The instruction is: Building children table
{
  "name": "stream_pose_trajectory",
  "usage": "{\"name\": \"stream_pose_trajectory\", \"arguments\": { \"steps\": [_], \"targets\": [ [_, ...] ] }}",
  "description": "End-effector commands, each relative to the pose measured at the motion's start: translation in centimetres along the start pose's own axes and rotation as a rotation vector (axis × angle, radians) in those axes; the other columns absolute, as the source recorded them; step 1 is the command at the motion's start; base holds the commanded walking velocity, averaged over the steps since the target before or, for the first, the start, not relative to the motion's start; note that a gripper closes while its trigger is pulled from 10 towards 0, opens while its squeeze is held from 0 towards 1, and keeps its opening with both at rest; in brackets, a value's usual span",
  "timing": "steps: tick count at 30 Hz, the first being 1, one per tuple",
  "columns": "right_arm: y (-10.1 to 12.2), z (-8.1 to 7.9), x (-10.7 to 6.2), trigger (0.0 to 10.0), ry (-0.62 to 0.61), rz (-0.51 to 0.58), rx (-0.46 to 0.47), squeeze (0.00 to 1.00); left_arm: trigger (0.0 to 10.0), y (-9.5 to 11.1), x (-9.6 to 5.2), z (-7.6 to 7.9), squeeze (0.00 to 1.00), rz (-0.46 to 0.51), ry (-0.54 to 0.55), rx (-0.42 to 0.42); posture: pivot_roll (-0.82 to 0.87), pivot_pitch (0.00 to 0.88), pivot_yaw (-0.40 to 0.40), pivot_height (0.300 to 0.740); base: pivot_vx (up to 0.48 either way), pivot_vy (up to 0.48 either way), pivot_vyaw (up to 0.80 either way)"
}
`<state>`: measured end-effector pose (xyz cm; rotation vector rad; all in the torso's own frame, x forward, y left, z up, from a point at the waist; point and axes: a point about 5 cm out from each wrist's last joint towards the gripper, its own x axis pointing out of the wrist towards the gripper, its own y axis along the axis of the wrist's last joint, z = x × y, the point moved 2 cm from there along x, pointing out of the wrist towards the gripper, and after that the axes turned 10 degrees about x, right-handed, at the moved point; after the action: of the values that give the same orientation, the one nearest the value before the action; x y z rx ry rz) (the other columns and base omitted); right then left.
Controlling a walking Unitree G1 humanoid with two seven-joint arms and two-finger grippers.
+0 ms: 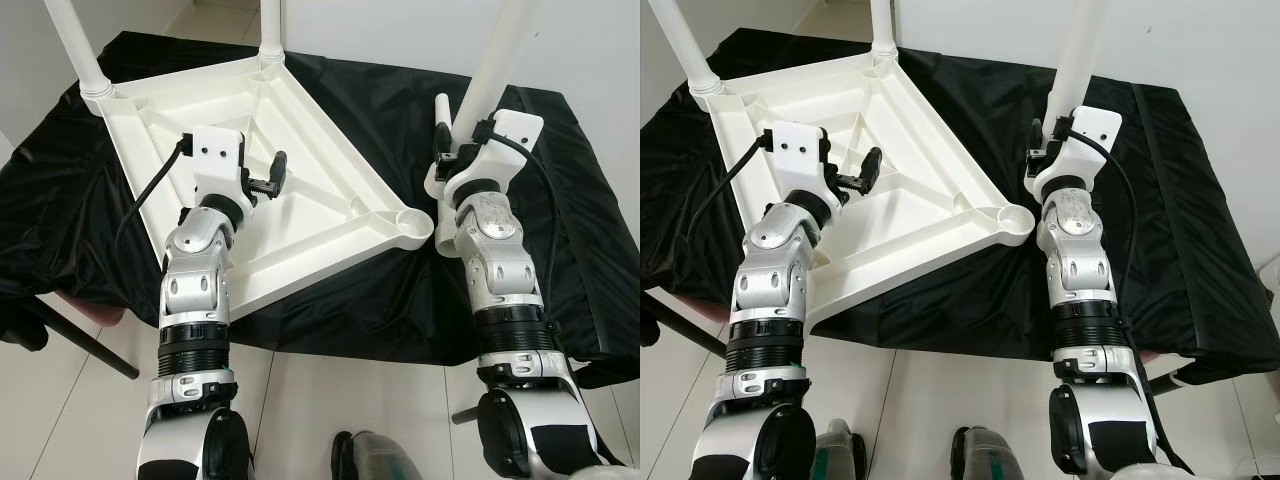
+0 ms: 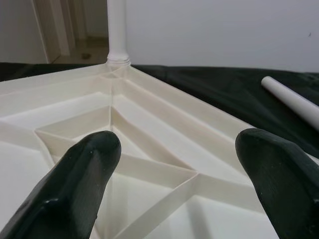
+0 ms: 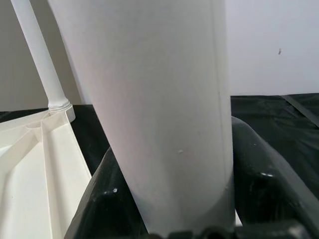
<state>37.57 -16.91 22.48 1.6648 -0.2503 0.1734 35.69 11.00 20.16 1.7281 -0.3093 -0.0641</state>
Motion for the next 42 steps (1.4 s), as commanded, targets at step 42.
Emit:
{"name": "stream_pose_trajectory", "arguments": {
  "steps": [42],
  "targets": [
    [-2.1,-0.6,-1.9,10.0,0.166,-0.163,0.046,0.0,10.0,1.7,-5.6,8.4,0.0,0.09,-0.793,0.056,-0.05,0.052,-0.012,0.74,0.0,0.0,0.0]
  ]
}}
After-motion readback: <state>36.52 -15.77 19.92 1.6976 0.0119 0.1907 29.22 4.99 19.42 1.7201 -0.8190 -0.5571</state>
